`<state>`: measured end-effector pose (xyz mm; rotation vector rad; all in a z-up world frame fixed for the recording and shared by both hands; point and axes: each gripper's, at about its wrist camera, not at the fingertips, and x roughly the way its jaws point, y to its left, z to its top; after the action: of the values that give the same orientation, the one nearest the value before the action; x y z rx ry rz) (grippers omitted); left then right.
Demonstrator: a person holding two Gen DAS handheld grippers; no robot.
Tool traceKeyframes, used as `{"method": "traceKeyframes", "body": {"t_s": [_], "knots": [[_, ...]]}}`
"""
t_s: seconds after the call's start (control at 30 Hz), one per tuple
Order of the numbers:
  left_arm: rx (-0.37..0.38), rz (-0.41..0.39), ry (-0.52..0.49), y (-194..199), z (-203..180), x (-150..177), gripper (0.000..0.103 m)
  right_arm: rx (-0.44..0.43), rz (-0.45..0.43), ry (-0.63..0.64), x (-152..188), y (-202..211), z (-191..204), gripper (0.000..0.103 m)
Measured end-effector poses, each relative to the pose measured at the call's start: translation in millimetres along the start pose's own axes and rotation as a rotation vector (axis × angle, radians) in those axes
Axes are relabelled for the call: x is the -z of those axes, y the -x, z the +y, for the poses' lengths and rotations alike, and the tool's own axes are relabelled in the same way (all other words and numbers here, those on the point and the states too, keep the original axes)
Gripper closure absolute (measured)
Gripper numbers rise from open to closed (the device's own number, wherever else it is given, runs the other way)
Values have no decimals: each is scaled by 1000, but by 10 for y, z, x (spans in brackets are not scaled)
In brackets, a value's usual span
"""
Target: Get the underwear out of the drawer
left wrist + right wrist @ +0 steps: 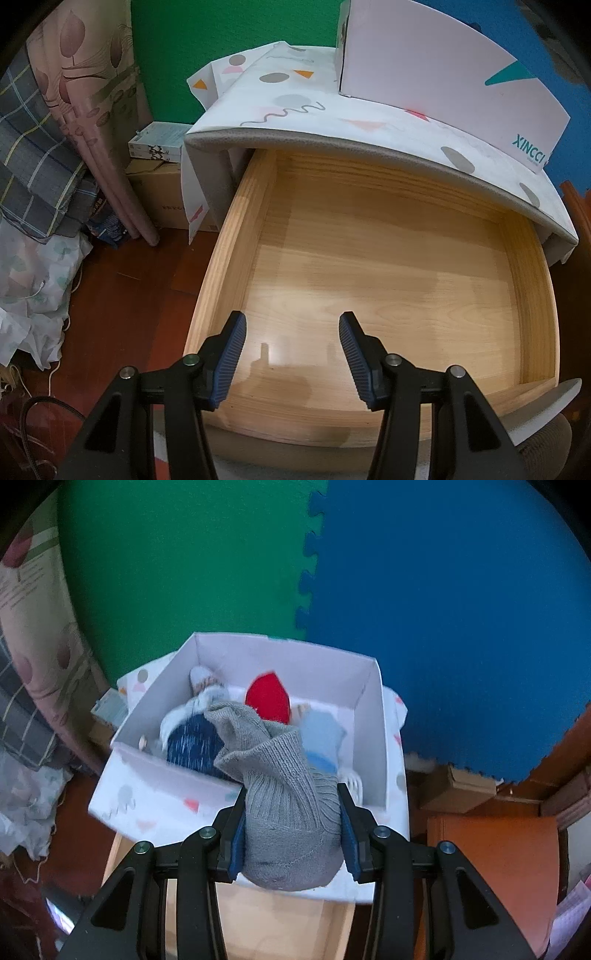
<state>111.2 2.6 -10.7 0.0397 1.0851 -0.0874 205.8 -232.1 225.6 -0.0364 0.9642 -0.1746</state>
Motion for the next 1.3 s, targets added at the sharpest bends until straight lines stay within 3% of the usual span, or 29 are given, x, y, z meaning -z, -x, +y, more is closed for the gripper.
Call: {"method": "traceKeyframes", "body": {"t_s": [0.3, 0.77, 0.93, 1.0, 1.07, 1.3], "knots": [[8, 0, 4, -5, 19, -7, 49, 61, 49, 44, -364, -594, 158, 64], [5, -8, 12, 12, 16, -34, 49, 80, 89, 60, -370, -1125, 289, 58], [-1, -13, 12, 18, 12, -39, 49, 90, 85, 81, -349, -1126, 320, 48], [0, -13, 13, 18, 8, -38, 49, 98, 88, 83, -348, -1117, 314, 33], [-1, -13, 17, 16, 6, -39, 49, 93, 89, 68, -355, -1097, 295, 26], [-7, -18, 9, 30, -24, -26, 49, 73, 60, 49, -404, -904, 234, 16]]}}
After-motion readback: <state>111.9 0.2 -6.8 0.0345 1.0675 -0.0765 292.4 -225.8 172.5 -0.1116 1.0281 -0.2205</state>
